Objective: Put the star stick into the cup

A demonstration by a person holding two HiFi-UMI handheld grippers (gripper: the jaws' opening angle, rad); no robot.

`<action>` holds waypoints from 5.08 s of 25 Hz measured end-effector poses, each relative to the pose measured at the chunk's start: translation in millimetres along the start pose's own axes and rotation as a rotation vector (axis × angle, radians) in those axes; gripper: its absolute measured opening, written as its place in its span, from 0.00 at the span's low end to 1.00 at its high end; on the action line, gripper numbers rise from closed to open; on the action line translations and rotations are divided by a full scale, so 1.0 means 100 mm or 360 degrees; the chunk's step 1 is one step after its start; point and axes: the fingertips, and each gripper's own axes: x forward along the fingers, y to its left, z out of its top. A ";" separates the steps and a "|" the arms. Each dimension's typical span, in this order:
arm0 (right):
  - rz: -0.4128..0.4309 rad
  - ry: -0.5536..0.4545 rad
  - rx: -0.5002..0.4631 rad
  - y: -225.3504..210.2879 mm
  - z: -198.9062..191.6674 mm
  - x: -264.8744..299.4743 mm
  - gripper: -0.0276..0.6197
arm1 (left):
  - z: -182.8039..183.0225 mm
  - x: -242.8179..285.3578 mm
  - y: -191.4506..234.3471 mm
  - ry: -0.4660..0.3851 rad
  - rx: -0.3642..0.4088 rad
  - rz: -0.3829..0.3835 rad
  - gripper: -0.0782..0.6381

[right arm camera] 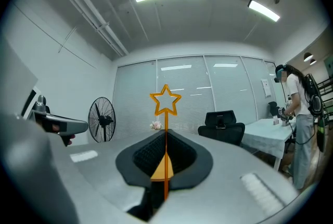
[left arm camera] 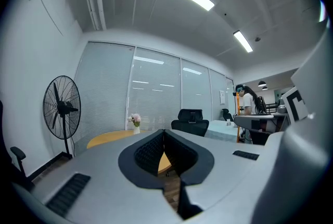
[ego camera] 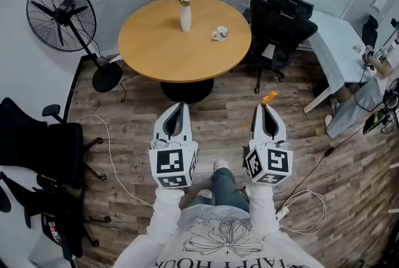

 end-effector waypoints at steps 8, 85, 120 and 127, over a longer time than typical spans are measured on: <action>0.0034 -0.0006 -0.0009 -0.22 -0.05 0.52 0.06 | -0.01 0.50 0.03 0.0000 0.0010 0.0040 0.12; 0.0199 0.0096 0.0092 -1.17 -0.93 6.67 0.06 | -0.36 6.43 1.57 0.0317 -0.0049 0.0001 0.12; 0.0326 0.0497 0.0210 -1.37 -2.34 7.31 0.06 | -1.48 6.99 1.46 0.0680 -0.0182 0.0054 0.12; 0.0352 0.0587 0.0223 -1.34 -2.60 7.32 0.06 | -1.60 7.01 1.45 0.0717 -0.0195 0.0063 0.12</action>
